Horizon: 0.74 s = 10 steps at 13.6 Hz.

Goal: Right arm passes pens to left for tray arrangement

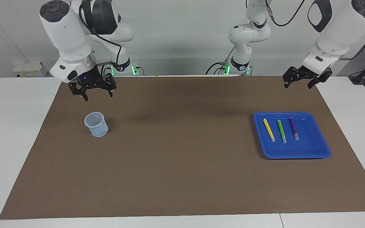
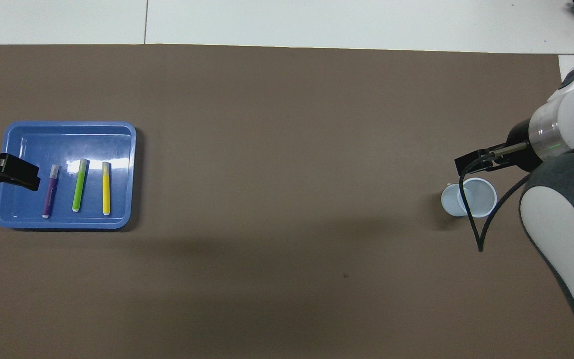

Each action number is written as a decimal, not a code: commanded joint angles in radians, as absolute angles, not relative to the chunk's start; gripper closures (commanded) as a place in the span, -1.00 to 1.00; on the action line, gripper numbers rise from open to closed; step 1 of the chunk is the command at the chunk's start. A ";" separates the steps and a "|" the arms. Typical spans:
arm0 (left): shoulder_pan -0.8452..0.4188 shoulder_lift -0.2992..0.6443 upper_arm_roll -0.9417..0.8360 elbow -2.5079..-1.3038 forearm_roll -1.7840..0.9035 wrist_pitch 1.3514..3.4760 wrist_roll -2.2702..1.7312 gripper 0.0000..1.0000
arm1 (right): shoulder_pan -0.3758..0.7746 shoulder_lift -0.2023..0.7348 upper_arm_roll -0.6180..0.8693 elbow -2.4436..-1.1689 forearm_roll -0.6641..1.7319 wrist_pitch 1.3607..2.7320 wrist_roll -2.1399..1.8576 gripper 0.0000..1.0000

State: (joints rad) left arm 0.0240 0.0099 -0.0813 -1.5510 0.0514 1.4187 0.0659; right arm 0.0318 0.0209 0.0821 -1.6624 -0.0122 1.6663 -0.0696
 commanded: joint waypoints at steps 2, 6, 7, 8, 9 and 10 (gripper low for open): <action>-0.017 -0.023 -0.051 -1.601 0.043 1.449 0.006 -1.00 | 0.017 0.003 0.087 -1.674 0.009 1.667 -0.089 -1.00; -0.011 -0.050 -0.051 -1.676 -0.017 1.572 0.005 -1.00 | 0.017 0.003 0.086 -1.674 0.011 1.666 -0.089 -1.00; -0.018 -0.060 -0.051 -1.701 -0.018 1.589 0.003 -1.00 | 0.017 0.003 0.086 -1.674 0.009 1.666 -0.089 -1.00; -0.021 -0.064 -0.051 -1.707 -0.018 1.591 0.003 -1.00 | 0.017 0.003 0.087 -1.674 0.009 1.667 -0.089 -1.00; -0.020 -0.064 -0.051 -1.707 -0.018 1.589 0.003 -1.00 | 0.017 0.003 0.087 -1.674 0.009 1.666 -0.089 -1.00; -0.015 -0.064 -0.051 -1.706 -0.018 1.594 0.003 -1.00 | 0.017 0.003 0.086 -1.674 0.009 1.666 -0.089 -1.00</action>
State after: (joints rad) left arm -0.0015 -0.0211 -0.0664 -1.6582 -0.0077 1.5610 0.0175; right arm 0.0318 0.0208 0.0821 -1.6624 -0.0122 1.6663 -0.0696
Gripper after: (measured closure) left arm 0.000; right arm 0.000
